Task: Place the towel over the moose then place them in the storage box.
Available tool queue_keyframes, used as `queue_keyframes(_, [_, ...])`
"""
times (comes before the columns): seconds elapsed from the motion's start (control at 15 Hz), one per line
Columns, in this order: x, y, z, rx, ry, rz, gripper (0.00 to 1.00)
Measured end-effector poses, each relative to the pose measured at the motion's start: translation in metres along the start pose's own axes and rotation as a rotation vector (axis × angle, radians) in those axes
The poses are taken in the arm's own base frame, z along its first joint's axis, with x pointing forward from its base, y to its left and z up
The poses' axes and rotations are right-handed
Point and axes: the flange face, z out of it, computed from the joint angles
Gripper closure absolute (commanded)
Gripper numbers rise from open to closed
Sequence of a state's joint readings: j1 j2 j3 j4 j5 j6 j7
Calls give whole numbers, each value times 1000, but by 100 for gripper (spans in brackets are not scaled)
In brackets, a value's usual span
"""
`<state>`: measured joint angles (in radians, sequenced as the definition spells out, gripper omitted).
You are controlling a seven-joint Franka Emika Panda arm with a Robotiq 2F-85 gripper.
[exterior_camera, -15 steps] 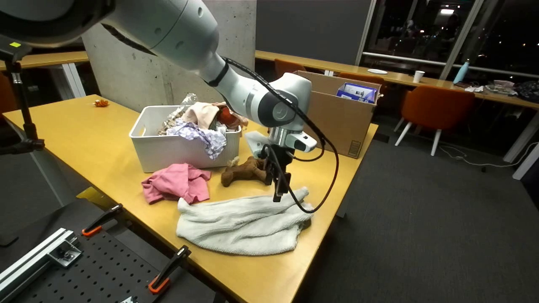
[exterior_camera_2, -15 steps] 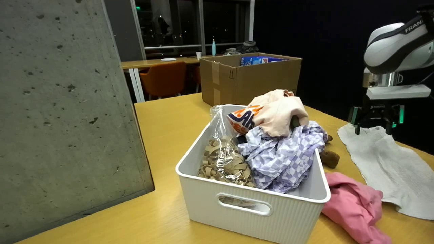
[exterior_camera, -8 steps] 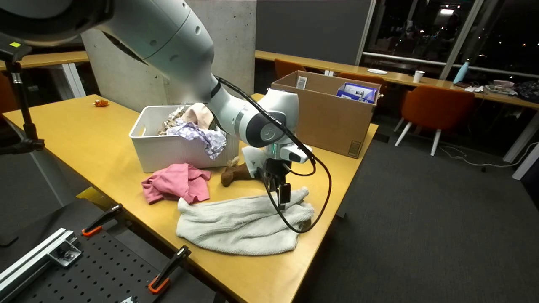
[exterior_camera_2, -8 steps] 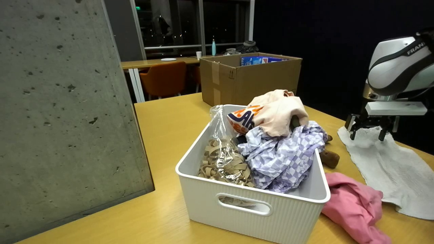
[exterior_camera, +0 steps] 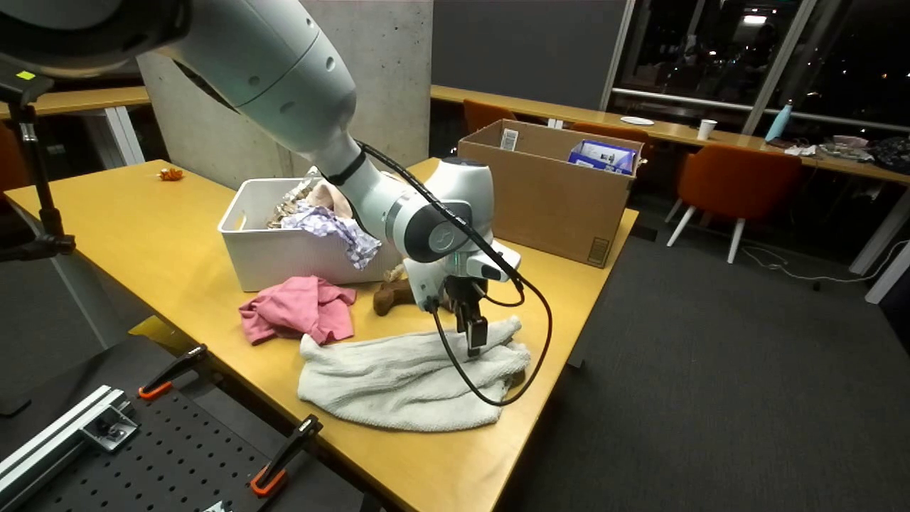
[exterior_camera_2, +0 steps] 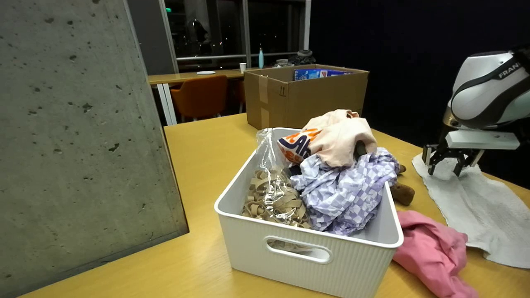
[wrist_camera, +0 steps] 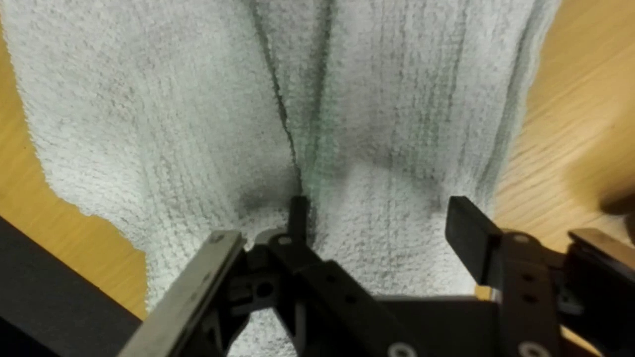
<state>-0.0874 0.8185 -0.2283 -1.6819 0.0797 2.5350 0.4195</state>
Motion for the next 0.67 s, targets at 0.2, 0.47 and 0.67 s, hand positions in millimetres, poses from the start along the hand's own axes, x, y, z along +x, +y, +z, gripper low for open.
queue_keyframes(0.2, [-2,-1,1,4,9,-4,80])
queue_keyframes(0.47, [-5,1,5,1,5,-5,100])
queue_keyframes(0.67, [-6,3,4,7,20,-3,99])
